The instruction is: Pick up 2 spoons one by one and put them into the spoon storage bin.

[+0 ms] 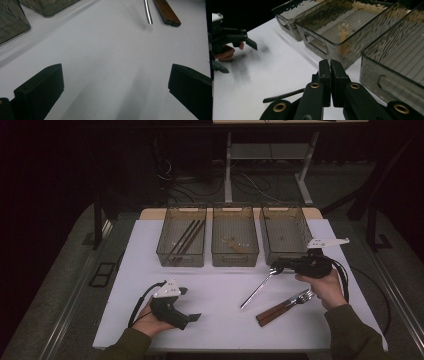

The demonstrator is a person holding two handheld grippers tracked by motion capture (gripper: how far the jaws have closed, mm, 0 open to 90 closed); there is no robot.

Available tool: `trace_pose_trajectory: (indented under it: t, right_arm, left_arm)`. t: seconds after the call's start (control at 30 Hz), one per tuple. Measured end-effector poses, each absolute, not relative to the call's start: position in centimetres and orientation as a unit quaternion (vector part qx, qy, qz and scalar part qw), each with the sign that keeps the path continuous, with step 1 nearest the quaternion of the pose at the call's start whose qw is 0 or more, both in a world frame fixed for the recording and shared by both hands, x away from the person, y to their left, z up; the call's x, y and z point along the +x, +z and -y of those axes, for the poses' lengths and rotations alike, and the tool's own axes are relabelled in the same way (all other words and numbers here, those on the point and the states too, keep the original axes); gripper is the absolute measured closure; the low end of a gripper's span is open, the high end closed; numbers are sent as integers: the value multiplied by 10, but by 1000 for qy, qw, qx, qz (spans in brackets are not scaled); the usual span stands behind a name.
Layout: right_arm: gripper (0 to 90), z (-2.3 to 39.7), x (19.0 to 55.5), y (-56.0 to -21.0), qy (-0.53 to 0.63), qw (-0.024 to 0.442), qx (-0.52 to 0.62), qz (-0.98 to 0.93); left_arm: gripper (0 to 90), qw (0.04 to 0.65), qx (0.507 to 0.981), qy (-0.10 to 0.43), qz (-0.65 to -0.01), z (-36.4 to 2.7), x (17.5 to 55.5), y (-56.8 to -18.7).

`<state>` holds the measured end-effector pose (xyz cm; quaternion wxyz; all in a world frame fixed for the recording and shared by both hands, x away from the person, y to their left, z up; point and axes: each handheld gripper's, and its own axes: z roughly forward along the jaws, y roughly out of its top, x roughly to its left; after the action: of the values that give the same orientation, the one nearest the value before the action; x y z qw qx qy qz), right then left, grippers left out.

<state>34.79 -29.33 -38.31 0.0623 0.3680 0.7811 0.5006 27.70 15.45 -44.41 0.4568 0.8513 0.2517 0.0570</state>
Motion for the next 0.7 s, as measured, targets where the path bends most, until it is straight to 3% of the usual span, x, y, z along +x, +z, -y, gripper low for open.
trace_pose_trajectory:
  t: [0.7]
  right_arm:
    - [885,288,359,-358,519,106,391,-752]
  left_arm:
    - [0,464,848,57,-251,-158,278,-444]
